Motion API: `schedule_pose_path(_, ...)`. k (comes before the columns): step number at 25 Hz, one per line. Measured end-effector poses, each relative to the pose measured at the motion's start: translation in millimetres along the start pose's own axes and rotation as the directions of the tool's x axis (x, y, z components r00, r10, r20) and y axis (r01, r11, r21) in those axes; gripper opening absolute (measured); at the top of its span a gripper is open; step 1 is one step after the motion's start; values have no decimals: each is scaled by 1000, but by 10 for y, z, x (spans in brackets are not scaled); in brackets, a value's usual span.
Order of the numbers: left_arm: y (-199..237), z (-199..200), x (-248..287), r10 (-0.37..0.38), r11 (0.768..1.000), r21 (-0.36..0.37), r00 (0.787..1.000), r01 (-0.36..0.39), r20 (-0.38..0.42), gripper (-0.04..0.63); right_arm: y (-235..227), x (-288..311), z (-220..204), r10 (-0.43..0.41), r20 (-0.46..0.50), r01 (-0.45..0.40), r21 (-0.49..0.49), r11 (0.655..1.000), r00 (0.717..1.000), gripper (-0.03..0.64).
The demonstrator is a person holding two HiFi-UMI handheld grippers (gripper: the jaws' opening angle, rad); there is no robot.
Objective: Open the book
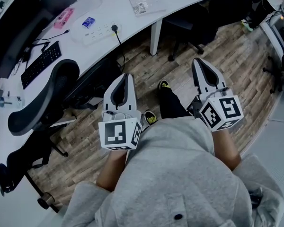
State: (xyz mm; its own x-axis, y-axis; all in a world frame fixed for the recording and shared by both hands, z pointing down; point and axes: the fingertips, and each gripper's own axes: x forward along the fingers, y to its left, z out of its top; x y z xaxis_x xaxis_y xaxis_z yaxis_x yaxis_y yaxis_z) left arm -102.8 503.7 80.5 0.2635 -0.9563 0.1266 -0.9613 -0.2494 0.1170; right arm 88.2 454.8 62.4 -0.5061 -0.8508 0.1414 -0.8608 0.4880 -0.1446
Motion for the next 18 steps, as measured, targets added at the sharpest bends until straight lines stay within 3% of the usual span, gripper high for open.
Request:
schedule_pose_path(10,48,13,223,-10,1000,13,1000,10,15,9,-169,226,89,-6,29,6,-22,1000,1000,29)
schedule_pose_path(18,158,4,779,-29,999,34,1000,29,4,9,-506,718,177,3,27,-1,-62,998,1000,29)
